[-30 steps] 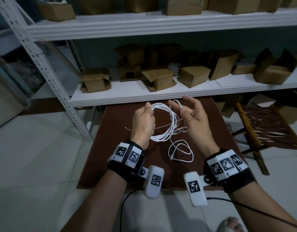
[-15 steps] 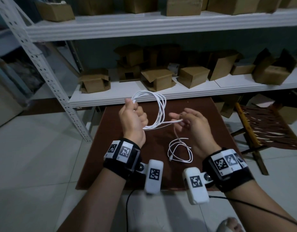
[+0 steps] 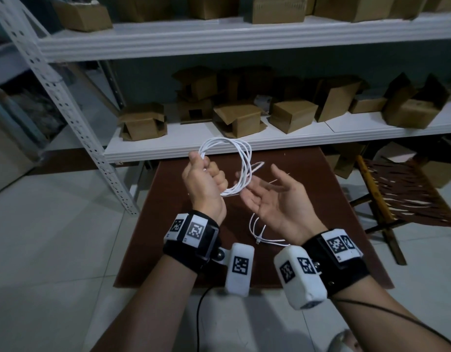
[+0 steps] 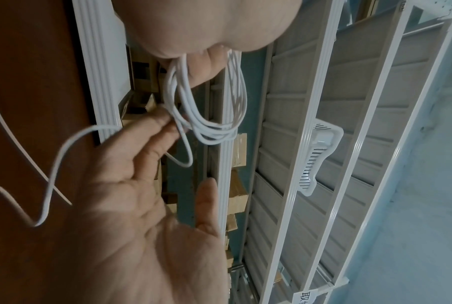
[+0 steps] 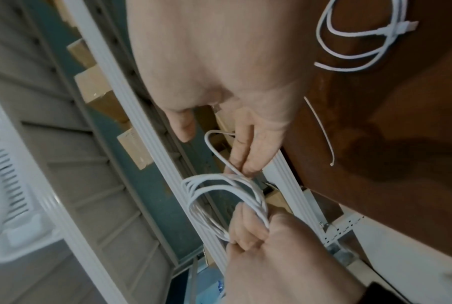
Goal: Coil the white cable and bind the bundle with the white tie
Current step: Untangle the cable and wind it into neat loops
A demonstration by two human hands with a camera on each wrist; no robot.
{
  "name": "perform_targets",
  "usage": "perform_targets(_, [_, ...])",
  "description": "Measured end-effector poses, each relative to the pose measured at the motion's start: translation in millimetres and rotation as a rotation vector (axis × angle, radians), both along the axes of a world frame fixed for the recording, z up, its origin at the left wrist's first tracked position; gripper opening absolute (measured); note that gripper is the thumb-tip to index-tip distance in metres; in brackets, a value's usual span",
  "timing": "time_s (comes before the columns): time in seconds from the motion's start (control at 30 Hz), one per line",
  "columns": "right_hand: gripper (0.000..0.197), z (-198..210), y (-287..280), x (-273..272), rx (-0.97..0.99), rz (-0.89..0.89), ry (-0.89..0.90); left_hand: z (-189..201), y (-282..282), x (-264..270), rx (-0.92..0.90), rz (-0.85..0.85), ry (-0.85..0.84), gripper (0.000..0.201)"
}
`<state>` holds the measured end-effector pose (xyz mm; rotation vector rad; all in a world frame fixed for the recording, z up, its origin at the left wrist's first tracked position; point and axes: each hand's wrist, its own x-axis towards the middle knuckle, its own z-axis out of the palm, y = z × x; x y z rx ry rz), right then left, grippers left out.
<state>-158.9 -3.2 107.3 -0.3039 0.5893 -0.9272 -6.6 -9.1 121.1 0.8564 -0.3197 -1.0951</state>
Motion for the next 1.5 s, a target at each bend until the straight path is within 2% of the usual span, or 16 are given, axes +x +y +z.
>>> perform_targets(0.07, [0.060,2,-2,-2,-0.027,-0.037,-0.034,0,0,0,0.010,0.009,0.003,0.048])
perform_targets(0.17, [0.055,6,0,-4,-0.172,-0.029,0.113,1,1,-1,0.039,0.010,-0.019,0.048])
perform_targets(0.27, [0.025,7,4,-1,-0.371,0.025,0.262,1,3,-4,0.089,-0.017,-0.072,0.046])
perform_targets(0.3, [0.024,5,5,-1,-0.403,0.027,0.292,1,3,-5,0.108,-0.033,-0.089,0.046])
perform_targets(0.43, [0.043,4,5,1,-0.454,0.015,0.392,0,5,-9,0.174,-0.092,-0.158,0.045])
perform_targets(0.6, [0.026,3,2,-4,-0.460,-0.023,0.447,1,5,-9,0.175,-0.118,-0.189,0.045])
perform_targets(0.73, [0.022,2,1,-4,-0.465,-0.028,0.466,1,6,-9,0.181,-0.130,-0.189,0.046])
perform_targets(0.8, [0.025,2,1,-4,-0.459,-0.039,0.439,0,5,-9,0.186,-0.146,-0.196,0.046])
perform_targets(0.9, [0.035,4,0,-4,-0.412,-0.034,0.304,0,6,-11,0.189,-0.168,-0.239,0.046])
perform_targets(1.0, [0.028,9,-2,-8,-0.388,-0.018,0.212,1,6,-10,0.177,-0.178,-0.306,0.046])
perform_targets(1.1, [0.020,12,-2,-10,-0.439,-0.002,0.321,0,7,-11,0.176,-0.203,-0.389,0.046])
perform_targets(1.27, [0.015,8,-1,-8,-0.597,0.008,0.518,-5,8,-16,0.206,-0.253,-0.630,0.048])
perform_targets(1.3, [0.016,8,-1,-8,-0.613,0.005,0.538,-4,9,-17,0.204,-0.277,-0.638,0.048])
perform_targets(1.5, [0.056,10,6,1,-0.580,-0.058,0.582,-3,14,-25,0.199,-0.403,-0.602,0.043])
